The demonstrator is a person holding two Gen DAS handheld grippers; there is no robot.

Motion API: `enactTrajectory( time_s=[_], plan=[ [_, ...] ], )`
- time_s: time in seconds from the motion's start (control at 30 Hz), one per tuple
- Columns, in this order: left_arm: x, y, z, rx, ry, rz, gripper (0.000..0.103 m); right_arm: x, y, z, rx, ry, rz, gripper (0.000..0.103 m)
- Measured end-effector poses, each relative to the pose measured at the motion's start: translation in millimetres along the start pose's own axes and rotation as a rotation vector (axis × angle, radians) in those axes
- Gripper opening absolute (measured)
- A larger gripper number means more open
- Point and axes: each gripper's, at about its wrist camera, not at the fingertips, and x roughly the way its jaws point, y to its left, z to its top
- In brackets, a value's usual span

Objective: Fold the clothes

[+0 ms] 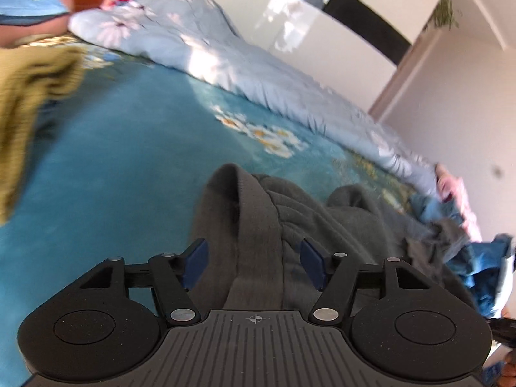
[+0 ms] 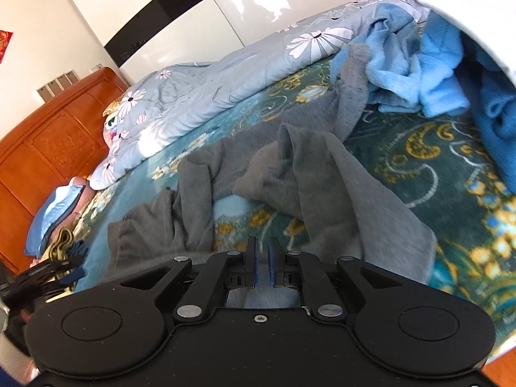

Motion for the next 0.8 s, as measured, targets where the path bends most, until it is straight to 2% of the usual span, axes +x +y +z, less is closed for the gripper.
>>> enactTrajectory(
  time_s=[0.07,0.13,0.23,0.43,0.5,0.57,0.6,0.67,0.73,0.8],
  plan=[
    [22,-2,6,0.004,0.015,0.007,0.069,6,-1,3,-0.003,0.002,-0.001,0.012],
    [35,-2,9,-0.008,0.026,-0.010,0.069,9,-4,6,-0.005,-0.001,-0.010,0.014],
    [43,-4,5,-0.038,0.033,-0.076,0.071,13,-11,9,-0.001,-0.032,-0.055,0.024],
    [51,-7,8,-0.031,0.063,-0.121,0.074,25,-28,23,0.048,-0.109,-0.098,0.025],
    [54,-1,15,-0.078,0.069,-0.137,0.065,29,-30,32,0.048,-0.135,-0.101,0.028],
    [59,5,21,-0.134,0.100,-0.104,0.031,33,-33,45,0.048,-0.158,-0.104,0.034],
    [61,7,22,-0.159,0.115,-0.084,0.031,36,-33,51,0.048,-0.168,-0.107,0.034],
    [59,8,21,-0.181,0.109,-0.068,0.023,43,-34,61,0.052,-0.183,-0.113,0.034],
    [51,11,20,-0.183,0.065,-0.038,0.017,50,-36,68,0.058,-0.185,-0.126,0.034],
    [37,22,20,-0.238,0.004,-0.021,0.012,57,-39,71,0.065,-0.177,-0.138,0.034]
  ],
)
